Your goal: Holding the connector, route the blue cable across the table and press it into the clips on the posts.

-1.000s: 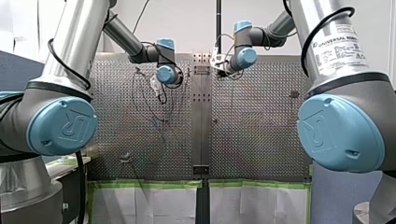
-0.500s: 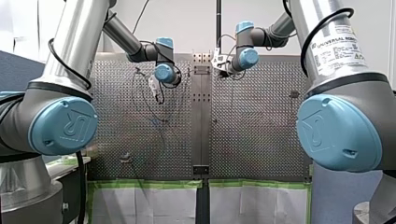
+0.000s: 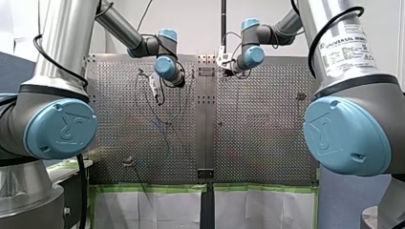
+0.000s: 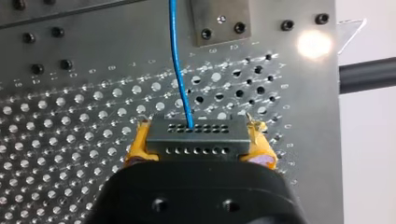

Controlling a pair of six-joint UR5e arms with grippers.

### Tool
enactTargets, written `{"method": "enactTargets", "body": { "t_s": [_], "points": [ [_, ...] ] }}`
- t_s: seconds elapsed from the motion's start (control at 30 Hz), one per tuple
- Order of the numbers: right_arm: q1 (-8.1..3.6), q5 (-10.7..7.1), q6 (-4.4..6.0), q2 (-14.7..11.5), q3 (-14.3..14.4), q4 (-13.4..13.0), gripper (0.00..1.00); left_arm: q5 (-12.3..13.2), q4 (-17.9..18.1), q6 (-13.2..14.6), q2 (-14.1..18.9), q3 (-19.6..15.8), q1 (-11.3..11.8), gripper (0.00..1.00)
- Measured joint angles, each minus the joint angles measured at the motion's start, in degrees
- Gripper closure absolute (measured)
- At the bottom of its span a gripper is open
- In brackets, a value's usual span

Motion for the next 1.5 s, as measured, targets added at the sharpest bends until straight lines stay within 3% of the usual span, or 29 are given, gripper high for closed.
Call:
{"method": "enactTargets", "body": {
  "t_s": [0.17, 0.37, 0.63, 1.0, 1.5],
  "points": [
    [0.08, 0.43, -0.11, -0.15, 0.01, 0.46, 1.0, 0.07, -1.94, -0.01, 1.81, -2.19, -1.23, 0.0],
    [-0.13, 1.57, -0.2, -0.18, 0.01, 1.19, 1.0, 0.27, -1.53, 0.2, 4.89, -4.13, -2.9, 0.0],
    [-0.41, 2.76, -0.26, -0.16, 0.01, 1.64, 1.0, -2.34, 0.63, 0.82, 8.53, -2.86, -6.76, 0.0],
    [-0.57, 2.9, -0.3, -0.13, 0.01, 1.57, 1.0, -5.0, -3.28, 3.38, 4.73, 2.0, -11.79, 0.0],
    [-0.95, 2.88, -0.09, -0.13, 0.0, 1.41, 1.0, -7.07, -7.33, 4.2, -1.51, 9.58, -12.11, 0.0]
  ]
}}
